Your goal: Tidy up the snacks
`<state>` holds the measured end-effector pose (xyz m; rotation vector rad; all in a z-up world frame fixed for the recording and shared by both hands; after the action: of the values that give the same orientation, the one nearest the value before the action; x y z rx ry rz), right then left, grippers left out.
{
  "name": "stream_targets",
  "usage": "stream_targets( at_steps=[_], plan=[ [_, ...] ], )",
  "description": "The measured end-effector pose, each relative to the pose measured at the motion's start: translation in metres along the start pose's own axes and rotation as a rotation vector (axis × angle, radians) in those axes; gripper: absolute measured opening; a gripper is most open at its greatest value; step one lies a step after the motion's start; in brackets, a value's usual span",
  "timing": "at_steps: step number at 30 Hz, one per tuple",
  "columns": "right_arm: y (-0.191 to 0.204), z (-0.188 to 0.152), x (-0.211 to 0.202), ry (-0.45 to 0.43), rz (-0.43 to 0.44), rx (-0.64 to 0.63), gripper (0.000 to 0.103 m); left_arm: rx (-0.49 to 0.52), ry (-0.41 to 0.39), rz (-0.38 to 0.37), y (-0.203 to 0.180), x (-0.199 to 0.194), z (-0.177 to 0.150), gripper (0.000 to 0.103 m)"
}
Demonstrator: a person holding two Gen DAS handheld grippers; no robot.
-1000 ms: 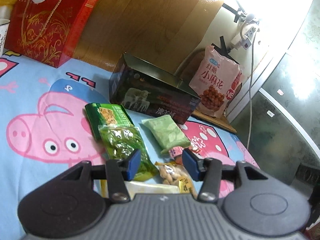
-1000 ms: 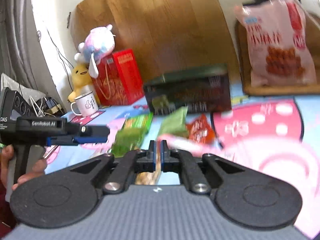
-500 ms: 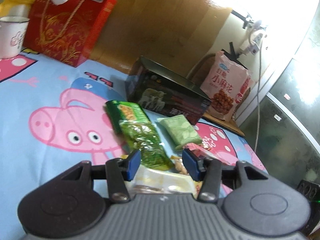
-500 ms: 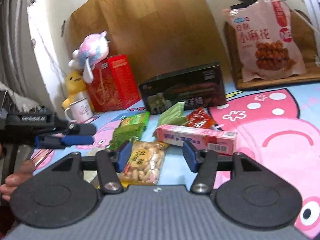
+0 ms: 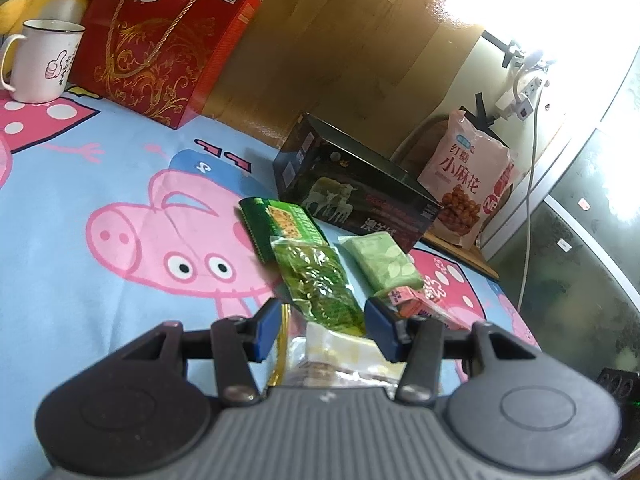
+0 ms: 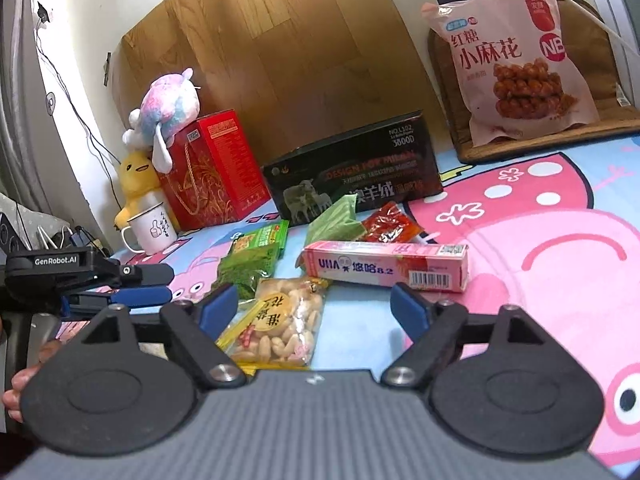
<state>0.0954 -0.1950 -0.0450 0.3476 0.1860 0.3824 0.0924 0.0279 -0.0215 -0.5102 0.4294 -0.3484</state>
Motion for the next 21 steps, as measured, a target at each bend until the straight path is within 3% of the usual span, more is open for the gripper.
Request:
stream_targets(
  at_steps=[21],
  plan=[
    [-0.0042, -0.0062, 0.0053, 0.043, -0.001, 0.045, 0.086, -0.008, 0.019, 0.008, 0.0041, 0.0046, -0.0033, 0.047]
  ],
)
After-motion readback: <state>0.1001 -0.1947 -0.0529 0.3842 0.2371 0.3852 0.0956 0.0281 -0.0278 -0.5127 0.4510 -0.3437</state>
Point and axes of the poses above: each gripper's, at about its wrist camera, not at the fingertips, and x roughly the way its jaws point, y to its left, z to its top, the point moved 9 cm from there along x, roughly the way its jaws point, and after that the axes turned 14 degrees about -y, right-handed, at the moved point
